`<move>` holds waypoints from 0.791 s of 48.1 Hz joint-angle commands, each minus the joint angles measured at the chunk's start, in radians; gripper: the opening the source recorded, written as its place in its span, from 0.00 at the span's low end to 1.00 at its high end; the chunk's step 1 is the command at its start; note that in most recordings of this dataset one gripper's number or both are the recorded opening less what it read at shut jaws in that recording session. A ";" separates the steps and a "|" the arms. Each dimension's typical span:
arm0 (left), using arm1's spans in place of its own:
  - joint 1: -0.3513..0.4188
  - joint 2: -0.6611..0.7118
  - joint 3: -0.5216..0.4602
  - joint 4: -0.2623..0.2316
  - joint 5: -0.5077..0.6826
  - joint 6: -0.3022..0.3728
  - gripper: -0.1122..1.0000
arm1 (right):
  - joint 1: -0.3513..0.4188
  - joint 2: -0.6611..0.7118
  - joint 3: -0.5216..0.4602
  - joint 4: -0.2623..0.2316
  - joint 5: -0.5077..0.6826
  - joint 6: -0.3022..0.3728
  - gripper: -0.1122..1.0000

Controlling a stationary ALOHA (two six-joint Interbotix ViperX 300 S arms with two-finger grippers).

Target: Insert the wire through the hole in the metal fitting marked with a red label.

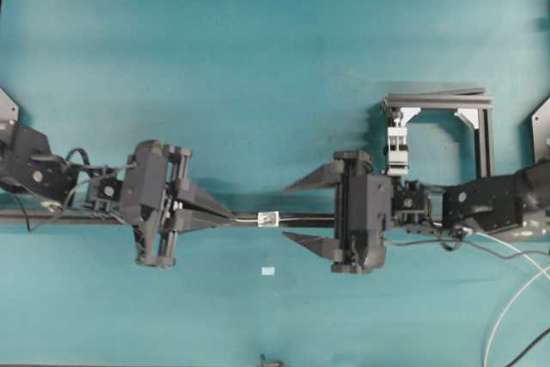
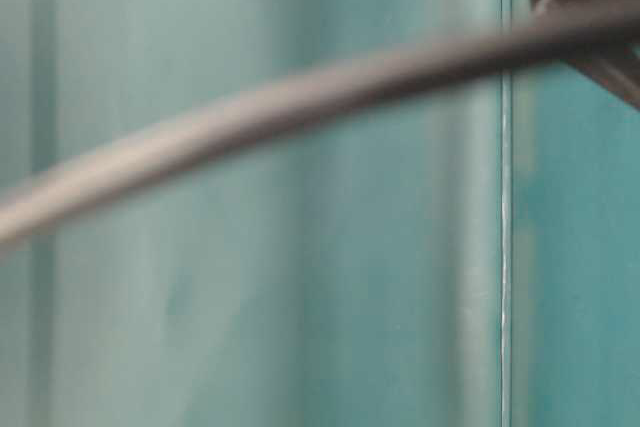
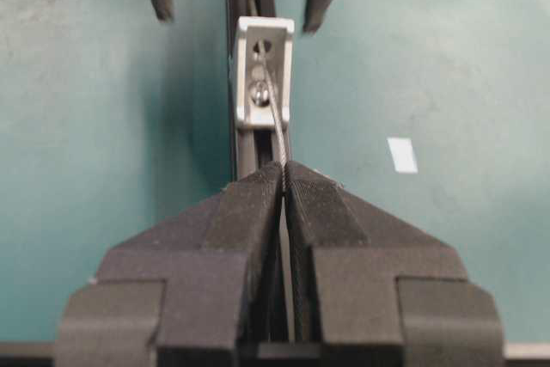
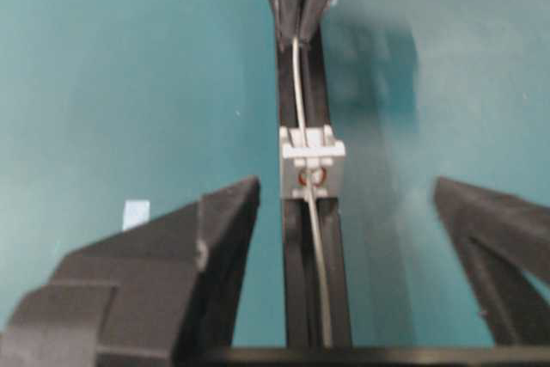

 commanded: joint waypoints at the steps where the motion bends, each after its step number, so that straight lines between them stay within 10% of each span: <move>1: -0.003 -0.060 0.015 0.003 0.011 0.000 0.01 | 0.002 -0.048 0.003 0.000 0.006 0.000 0.95; 38: -0.032 -0.336 0.199 0.003 0.204 -0.003 0.01 | 0.005 -0.071 0.037 0.000 0.015 0.000 0.94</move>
